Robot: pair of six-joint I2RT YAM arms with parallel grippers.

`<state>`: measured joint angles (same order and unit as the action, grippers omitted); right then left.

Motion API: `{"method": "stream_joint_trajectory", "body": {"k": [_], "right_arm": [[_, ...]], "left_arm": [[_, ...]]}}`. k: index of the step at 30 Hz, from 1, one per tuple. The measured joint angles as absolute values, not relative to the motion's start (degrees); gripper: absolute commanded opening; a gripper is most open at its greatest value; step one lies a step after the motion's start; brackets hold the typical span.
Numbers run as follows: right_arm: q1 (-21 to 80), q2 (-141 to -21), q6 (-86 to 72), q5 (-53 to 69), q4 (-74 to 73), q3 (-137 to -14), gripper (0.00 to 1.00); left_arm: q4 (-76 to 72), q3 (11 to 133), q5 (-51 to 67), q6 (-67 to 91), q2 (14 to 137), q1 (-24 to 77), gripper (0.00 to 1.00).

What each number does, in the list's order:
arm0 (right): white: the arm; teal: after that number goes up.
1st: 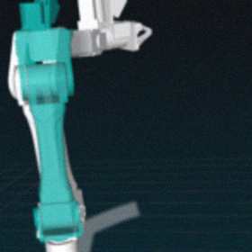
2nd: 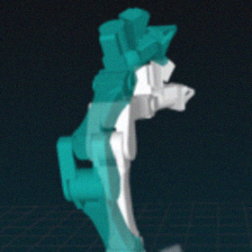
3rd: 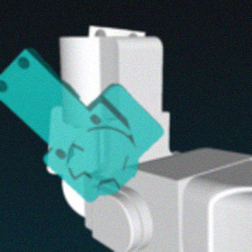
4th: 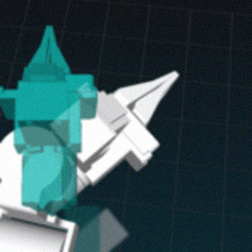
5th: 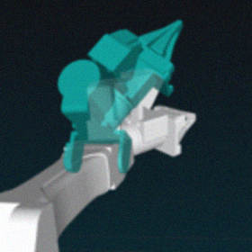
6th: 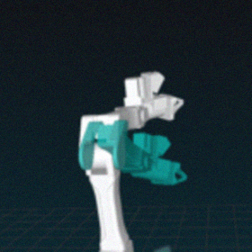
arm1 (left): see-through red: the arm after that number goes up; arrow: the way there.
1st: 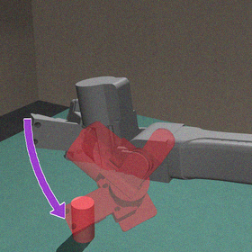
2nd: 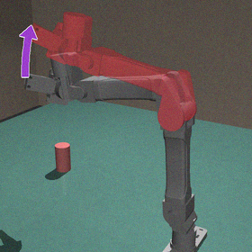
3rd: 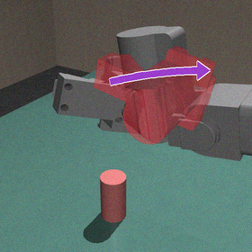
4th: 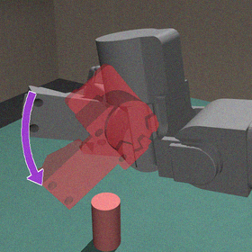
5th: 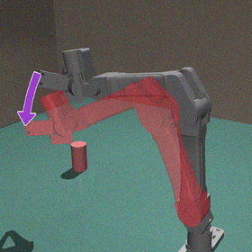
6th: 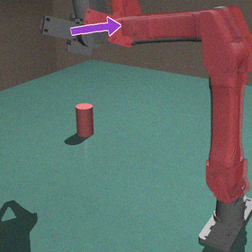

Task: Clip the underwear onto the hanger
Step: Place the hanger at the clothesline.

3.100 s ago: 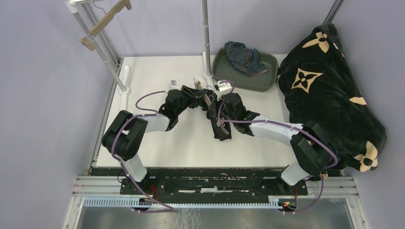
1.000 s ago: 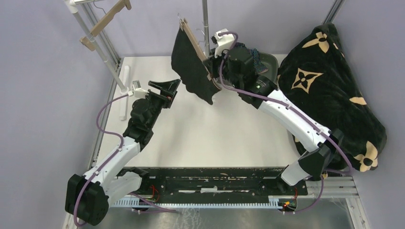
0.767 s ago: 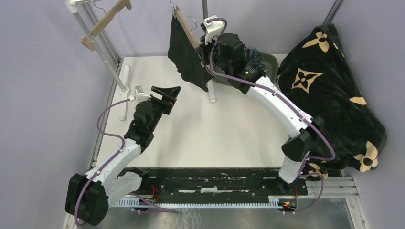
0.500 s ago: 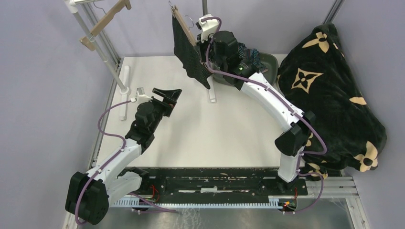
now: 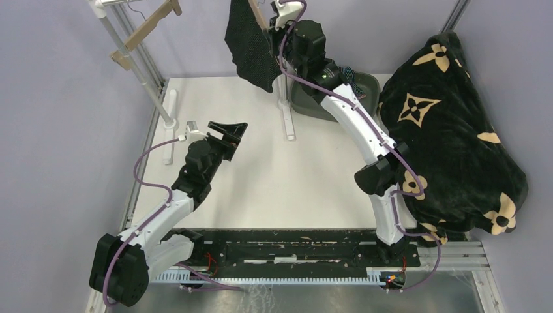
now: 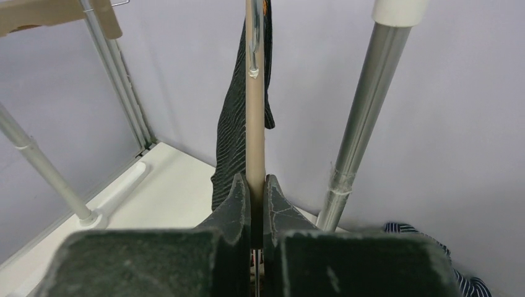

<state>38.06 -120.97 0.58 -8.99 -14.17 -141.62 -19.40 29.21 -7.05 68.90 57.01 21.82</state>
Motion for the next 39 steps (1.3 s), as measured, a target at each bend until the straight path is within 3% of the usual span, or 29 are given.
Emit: {"method": "stream_joint_trajectory", "body": {"k": [39], "right_arm": [[33.7,-135.3,0.9,-6.5,2.7,-152.6,0.00]], "left_arm": [[-19.3,27.2,-8.9,67.4,55.7,21.2,0.95]]}}
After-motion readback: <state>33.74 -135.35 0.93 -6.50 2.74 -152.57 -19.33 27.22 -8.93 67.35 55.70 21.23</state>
